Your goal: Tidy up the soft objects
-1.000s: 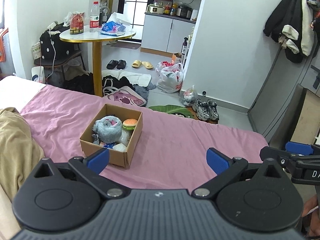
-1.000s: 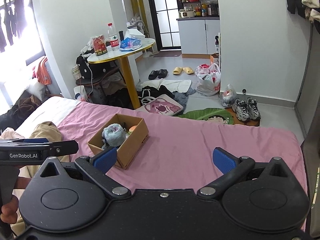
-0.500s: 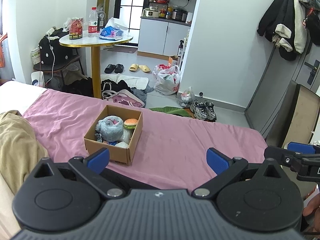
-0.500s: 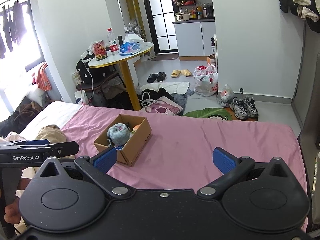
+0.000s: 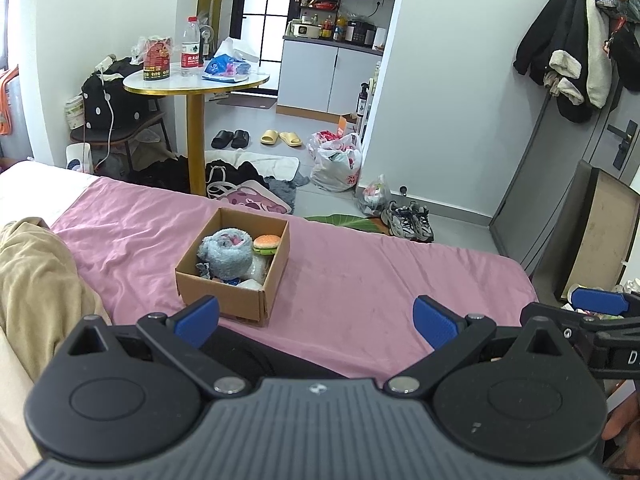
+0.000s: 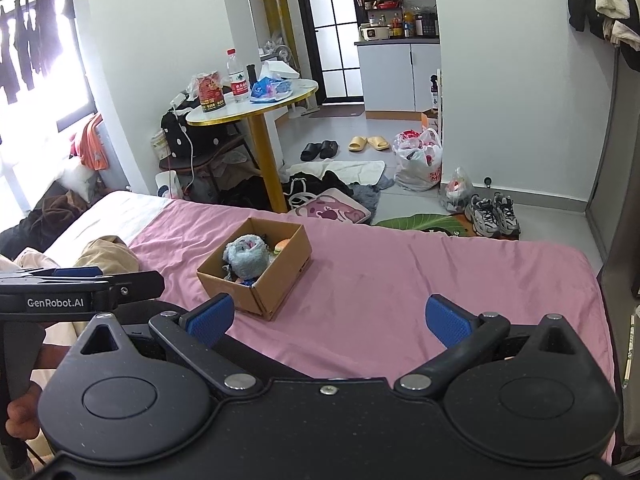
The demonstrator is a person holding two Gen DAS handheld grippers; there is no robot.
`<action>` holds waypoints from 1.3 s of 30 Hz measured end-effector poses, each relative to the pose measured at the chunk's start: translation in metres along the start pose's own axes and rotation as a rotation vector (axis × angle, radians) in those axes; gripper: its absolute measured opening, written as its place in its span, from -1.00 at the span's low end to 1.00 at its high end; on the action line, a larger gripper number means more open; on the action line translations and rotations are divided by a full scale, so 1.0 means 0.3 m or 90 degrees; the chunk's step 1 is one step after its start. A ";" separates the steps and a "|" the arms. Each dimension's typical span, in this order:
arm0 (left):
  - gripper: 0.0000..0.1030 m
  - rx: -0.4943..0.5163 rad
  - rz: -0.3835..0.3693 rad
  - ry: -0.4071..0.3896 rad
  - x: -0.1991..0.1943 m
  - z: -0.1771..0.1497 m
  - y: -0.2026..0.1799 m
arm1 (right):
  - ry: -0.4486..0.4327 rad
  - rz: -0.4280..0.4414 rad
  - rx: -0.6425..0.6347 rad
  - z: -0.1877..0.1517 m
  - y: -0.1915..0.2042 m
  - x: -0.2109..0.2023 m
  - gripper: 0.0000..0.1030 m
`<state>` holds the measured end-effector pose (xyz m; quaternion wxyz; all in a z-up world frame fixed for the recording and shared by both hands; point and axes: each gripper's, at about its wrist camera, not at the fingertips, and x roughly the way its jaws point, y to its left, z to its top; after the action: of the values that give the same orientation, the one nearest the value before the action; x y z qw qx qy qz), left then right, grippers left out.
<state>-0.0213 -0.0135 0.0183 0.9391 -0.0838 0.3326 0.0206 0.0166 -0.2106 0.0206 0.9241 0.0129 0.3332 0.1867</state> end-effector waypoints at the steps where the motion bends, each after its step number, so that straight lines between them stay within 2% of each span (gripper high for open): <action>1: 0.99 -0.001 0.000 0.000 0.002 0.001 -0.001 | 0.000 0.001 0.001 0.000 0.001 -0.002 1.00; 39: 0.99 -0.007 0.012 -0.010 -0.048 0.001 0.011 | -0.004 0.002 -0.008 0.007 0.042 -0.030 1.00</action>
<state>-0.0325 -0.0099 0.0272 0.9411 -0.0856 0.3255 0.0317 0.0071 -0.2017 0.0296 0.9248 0.0080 0.3292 0.1905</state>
